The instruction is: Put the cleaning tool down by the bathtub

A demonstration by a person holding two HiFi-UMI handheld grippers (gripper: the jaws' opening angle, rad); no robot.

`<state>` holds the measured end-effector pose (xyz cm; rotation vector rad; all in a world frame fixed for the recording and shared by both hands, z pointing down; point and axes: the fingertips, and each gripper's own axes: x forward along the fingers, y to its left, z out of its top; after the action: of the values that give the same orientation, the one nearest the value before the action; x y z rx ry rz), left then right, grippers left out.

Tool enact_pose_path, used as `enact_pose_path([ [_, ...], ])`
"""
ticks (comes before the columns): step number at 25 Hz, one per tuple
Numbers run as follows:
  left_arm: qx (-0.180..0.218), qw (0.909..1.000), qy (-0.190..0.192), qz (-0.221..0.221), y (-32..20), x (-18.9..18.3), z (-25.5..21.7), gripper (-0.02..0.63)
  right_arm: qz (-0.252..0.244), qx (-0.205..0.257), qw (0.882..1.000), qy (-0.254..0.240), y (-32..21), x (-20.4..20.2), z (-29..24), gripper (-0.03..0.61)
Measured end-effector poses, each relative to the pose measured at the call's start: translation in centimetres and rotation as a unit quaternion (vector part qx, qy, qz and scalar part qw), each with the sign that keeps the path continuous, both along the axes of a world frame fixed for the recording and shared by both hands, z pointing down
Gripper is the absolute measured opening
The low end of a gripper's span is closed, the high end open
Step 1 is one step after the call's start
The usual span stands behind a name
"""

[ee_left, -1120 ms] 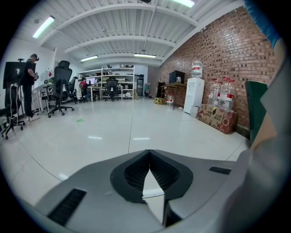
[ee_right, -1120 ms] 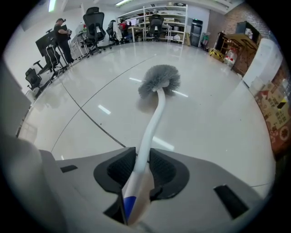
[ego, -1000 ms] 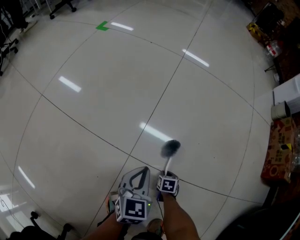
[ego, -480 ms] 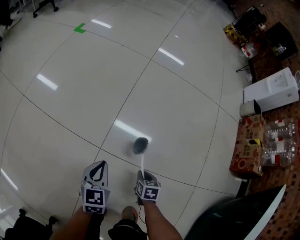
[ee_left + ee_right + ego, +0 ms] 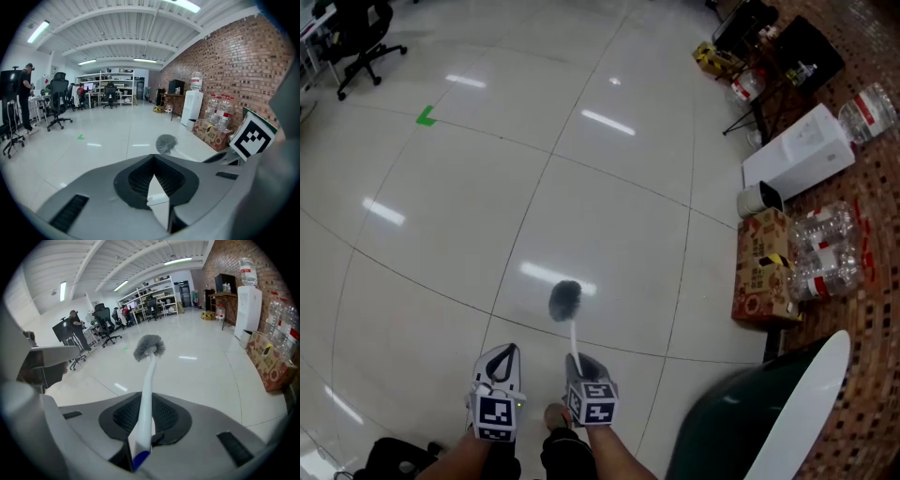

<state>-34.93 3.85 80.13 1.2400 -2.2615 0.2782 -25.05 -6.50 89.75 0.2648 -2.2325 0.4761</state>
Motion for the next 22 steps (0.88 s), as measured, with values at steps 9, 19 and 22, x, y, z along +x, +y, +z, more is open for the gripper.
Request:
enact_pose_path([
  [9,0.034,0.9923,-0.066,0.099,-5.2,4.5,-20.2,0.005,-0.010,0.029,0.998,-0.048,-3.4,6.6,-21.7,0.080],
  [19,0.058,0.9716,-0.044,0.225,-8.1,12.0,-33.3,0.005,0.061,0.085,0.990,-0.095,-5.1,13.9,-41.1,0.079],
  [22,0.081,0.9622,-0.061,0.252,-10.6,12.6,-37.7,0.005,0.091,0.104,0.985,-0.104,-5.3,16.0,-44.4,0.080],
])
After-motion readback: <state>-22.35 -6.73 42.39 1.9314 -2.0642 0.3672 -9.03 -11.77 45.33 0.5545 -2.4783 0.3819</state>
